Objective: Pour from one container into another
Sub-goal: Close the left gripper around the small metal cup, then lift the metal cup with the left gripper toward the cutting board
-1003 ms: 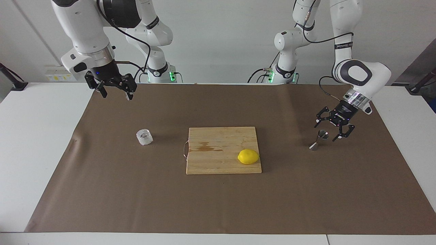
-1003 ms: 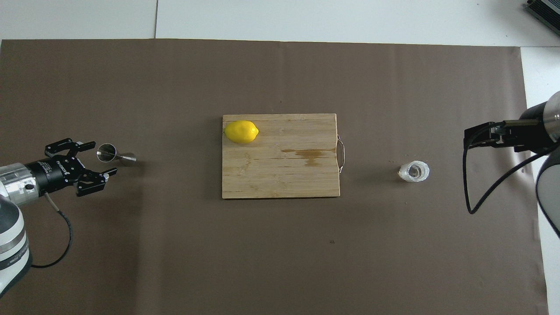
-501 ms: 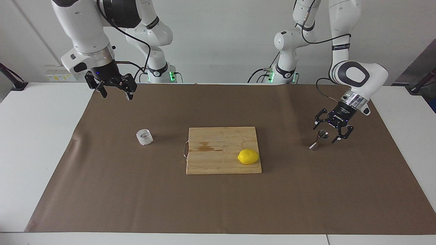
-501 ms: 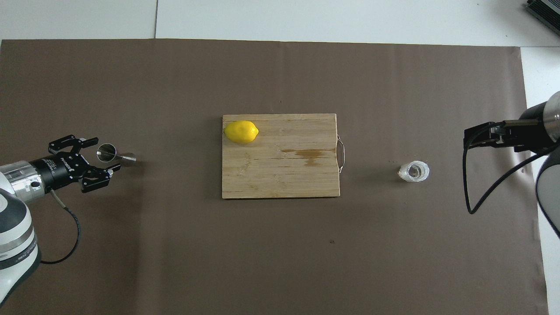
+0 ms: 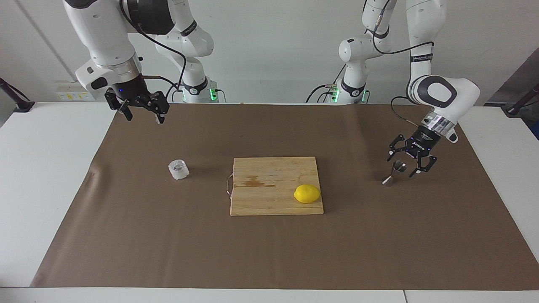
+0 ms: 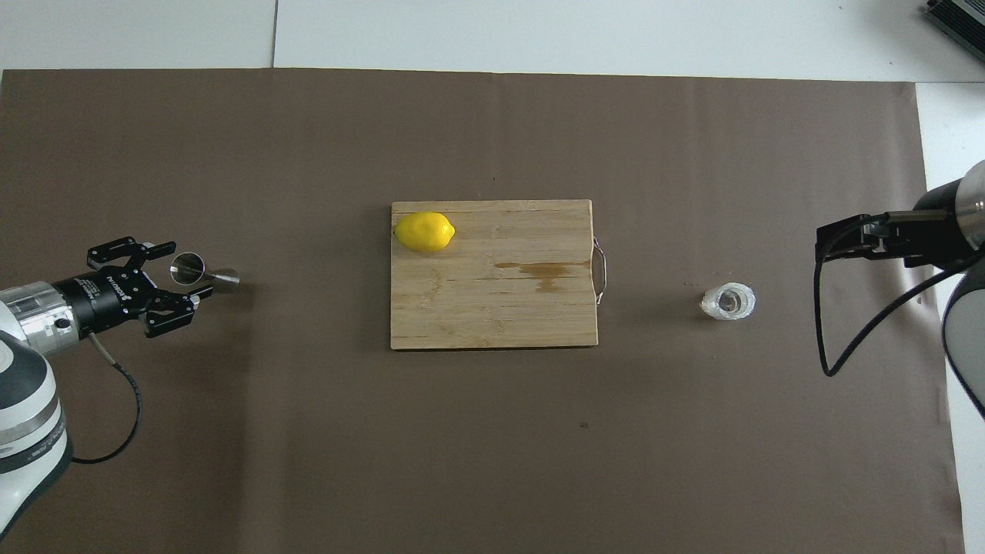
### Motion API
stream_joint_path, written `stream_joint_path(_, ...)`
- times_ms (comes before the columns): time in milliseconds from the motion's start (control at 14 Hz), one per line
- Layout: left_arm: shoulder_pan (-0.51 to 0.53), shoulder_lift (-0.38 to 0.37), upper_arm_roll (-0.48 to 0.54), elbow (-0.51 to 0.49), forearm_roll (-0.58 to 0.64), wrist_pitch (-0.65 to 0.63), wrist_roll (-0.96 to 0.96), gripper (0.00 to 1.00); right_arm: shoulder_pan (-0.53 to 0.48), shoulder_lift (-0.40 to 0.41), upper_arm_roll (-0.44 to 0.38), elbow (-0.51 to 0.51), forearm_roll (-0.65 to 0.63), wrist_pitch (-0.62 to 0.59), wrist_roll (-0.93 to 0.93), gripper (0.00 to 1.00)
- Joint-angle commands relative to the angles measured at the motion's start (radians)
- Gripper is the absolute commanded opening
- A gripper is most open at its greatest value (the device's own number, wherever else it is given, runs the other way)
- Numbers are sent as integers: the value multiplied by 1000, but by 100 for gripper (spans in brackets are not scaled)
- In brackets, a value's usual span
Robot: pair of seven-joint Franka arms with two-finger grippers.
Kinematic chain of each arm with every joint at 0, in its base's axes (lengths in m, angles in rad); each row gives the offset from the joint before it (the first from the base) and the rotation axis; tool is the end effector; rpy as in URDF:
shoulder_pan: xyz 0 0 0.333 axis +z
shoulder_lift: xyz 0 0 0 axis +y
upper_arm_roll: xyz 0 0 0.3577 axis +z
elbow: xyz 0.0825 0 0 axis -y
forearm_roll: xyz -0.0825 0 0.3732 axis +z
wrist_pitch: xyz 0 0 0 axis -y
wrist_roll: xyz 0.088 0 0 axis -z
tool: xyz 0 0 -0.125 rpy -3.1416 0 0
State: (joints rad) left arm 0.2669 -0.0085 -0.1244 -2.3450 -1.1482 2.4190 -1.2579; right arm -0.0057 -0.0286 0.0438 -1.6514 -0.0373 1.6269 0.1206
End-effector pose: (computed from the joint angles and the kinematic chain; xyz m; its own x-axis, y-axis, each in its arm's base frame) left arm 0.5075 0.0574 0.3819 -0.4705 0.5402 -0.6977 0.7679 0.6402 -0.0222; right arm 0.5375 0.0164 0.6313 0.9967 -0.0802 0.0086 -0.0805 -0.9960 0.0377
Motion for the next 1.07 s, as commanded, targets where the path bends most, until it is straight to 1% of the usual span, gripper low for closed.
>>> stream_joint_path(0, -8, 2, 5, 6, -25, 5, 21, 77, -10, 1, 4, 4, 28, -13, -25, 100)
stream_joint_path(72, -6, 2, 5, 6, -25, 3, 21, 76, -10, 1, 4, 4, 28, -13, -25, 100)
stream_joint_path(215, -8, 2, 5, 6, -25, 3, 21, 65, -10, 1, 4, 4, 28, -13, -25, 100)
stream_joint_path(287, -8, 4, 5, 9, -25, 3, 20, 52, -10, 1, 4, 4, 28, -13, -25, 100)
stream_joint_path(501, -9, 4, 6, 10, -25, 2, 21, 20, -10, 1, 4, 4, 28, -13, -25, 100)
stream_joint_path(645, -14, 7, 5, 18, -24, 8, 20, 0, -10, 1, 4, 4, 28, -13, -25, 100)
stream_joint_path(860, -15, 22, 5, 65, -19, -14, 9, 0, -10, 1, 4, 4, 28, -13, -25, 100)
stream_joint_path(1003, -38, 28, 5, 125, -9, -55, 3, 0, -10, 1, 4, 4, 28, -13, -25, 100)
